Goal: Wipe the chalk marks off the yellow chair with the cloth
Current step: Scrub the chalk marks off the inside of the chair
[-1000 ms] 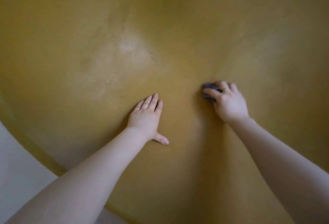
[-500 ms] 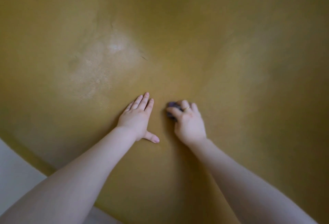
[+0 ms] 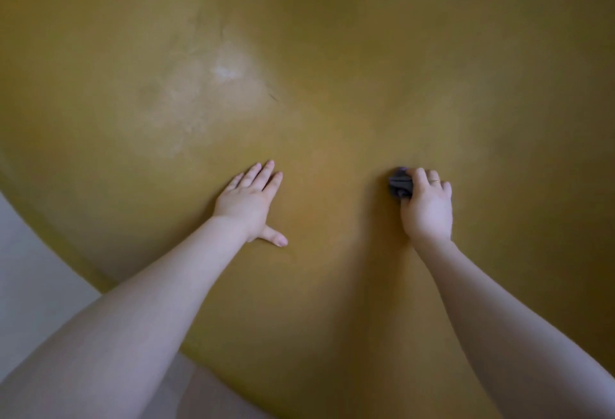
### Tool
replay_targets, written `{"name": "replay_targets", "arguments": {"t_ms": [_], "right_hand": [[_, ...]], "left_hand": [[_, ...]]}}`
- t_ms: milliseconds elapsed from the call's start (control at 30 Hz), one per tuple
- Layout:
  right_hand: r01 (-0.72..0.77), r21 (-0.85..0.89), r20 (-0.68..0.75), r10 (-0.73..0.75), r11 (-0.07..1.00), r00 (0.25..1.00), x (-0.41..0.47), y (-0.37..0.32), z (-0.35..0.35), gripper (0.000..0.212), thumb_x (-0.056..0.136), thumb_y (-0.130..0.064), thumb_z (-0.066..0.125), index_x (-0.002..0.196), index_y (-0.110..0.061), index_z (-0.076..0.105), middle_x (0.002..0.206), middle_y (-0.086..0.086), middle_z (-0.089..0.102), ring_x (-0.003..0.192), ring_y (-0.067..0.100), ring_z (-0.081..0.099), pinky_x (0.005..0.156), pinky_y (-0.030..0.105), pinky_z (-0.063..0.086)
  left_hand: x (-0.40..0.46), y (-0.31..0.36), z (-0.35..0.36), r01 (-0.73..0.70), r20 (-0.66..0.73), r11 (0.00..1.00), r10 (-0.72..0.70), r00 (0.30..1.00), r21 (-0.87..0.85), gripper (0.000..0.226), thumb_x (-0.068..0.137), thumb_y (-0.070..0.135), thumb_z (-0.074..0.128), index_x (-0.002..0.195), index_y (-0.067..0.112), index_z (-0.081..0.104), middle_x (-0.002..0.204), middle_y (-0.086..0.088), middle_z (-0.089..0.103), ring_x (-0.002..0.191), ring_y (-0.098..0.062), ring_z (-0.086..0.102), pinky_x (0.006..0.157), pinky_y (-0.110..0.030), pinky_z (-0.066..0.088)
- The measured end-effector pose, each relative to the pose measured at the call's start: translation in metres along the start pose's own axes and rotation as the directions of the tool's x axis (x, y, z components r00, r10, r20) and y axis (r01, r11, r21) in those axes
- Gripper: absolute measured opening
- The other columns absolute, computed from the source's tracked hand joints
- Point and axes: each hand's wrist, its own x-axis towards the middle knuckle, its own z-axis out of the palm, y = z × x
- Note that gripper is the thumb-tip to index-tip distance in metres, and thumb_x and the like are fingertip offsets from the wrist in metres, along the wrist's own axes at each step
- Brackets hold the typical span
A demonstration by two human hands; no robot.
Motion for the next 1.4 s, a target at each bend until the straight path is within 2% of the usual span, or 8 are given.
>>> {"name": "replay_targets", "arguments": {"t_ms": [200,400,567,900,1100,1167,1267,1400], "right_hand": [[0.275,0.12,0.108,-0.288,0.954,0.952,-0.073,-0.079,0.036,0.038,0.073,0.002,0.053,0.11,-0.008,0.06,0.103,0.02,0.053,0.085,0.038,0.046,0.077,0.043,0.043],[0.383,0.264,0.337,-0.456,0.885,0.824,-0.09,-0.1,0.014,0.034,0.086,-0.007,0.05,0.119,-0.014,0.05,0.115,0.011,0.046,0.102,0.033,0.045,0.084,0.041,0.045],[0.045,0.421,-0.103,-0.002,0.906,0.995,-0.046,-0.054,-0.031,0.032,0.081,-0.002,0.055,0.112,-0.01,0.054,0.111,0.015,0.051,0.095,0.038,0.053,0.078,0.043,0.046],[-0.132,0.39,-0.463,0.319,0.911,0.827,0.069,-0.03,-0.045,0.039,0.083,-0.002,0.05,0.122,-0.003,0.046,0.128,0.02,0.041,0.109,0.037,0.043,0.082,0.029,0.032],[-0.391,0.48,-0.463,0.605,0.785,0.647,0.13,-0.064,-0.03,0.032,0.083,-0.005,0.05,0.115,-0.004,0.051,0.125,0.018,0.043,0.104,0.036,0.049,0.084,0.027,0.031],[-0.311,0.499,-0.456,0.551,0.809,0.699,0.136,-0.101,-0.014,0.032,0.079,-0.003,0.054,0.112,-0.004,0.055,0.119,0.018,0.047,0.098,0.036,0.052,0.083,0.028,0.034],[-0.078,0.401,-0.341,0.227,0.913,0.912,0.134,-0.175,0.025,0.035,0.075,-0.002,0.058,0.109,-0.008,0.059,0.113,0.019,0.052,0.091,0.039,0.053,0.079,0.037,0.042],[0.021,0.295,-0.272,0.063,0.955,0.96,0.13,-0.225,0.05,0.036,0.075,-0.014,0.038,0.102,-0.013,0.063,0.108,0.016,0.059,0.078,0.034,0.053,0.063,0.033,0.045]], "left_hand": [[-0.022,-0.014,0.0,-0.004,-0.065,0.999,0.001,0.998,-0.044,0.088,0.086,0.05,0.057,0.151,0.017,0.008,0.158,-0.001,-0.008,0.146,-0.015,-0.001,0.117,-0.03,0.005],[-0.054,-0.033,-0.032,-0.015,-0.152,0.999,0.021,0.988,0.04,0.062,0.096,0.027,0.047,0.15,0.016,0.017,0.159,-0.001,0.005,0.145,-0.016,0.009,0.116,-0.03,0.012],[-0.047,-0.017,-0.062,-0.005,-0.185,0.996,0.021,0.982,0.085,0.069,0.094,0.031,0.05,0.15,0.015,0.013,0.159,-0.002,0.001,0.145,-0.018,0.009,0.115,-0.033,0.016],[0.051,-0.024,-0.091,-0.082,-0.301,0.958,0.167,0.939,0.275,0.089,0.088,0.04,0.058,0.15,0.014,0.0,0.157,-0.005,-0.017,0.146,-0.02,-0.002,0.116,-0.034,0.009],[0.115,-0.04,-0.121,-0.045,-0.378,0.899,0.228,0.897,0.435,0.115,0.078,0.046,0.067,0.147,0.012,-0.018,0.153,-0.01,-0.027,0.144,-0.026,-0.016,0.116,-0.037,-0.005],[0.13,-0.042,-0.131,-0.03,-0.347,0.889,0.21,0.914,0.457,0.124,0.073,0.052,0.069,0.146,0.011,-0.022,0.153,-0.01,-0.027,0.144,-0.026,-0.017,0.116,-0.037,-0.007],[0.14,-0.046,-0.138,-0.039,-0.321,0.876,0.217,0.922,0.48,0.129,0.068,0.057,0.069,0.145,0.009,-0.022,0.153,-0.009,-0.026,0.144,-0.025,-0.015,0.116,-0.036,-0.006],[0.144,-0.054,-0.13,-0.048,-0.388,0.853,0.286,0.876,0.52,0.129,0.068,0.064,0.064,0.143,0.003,-0.022,0.157,-0.007,-0.016,0.145,-0.023,-0.006,0.117,-0.034,0.002]]}}
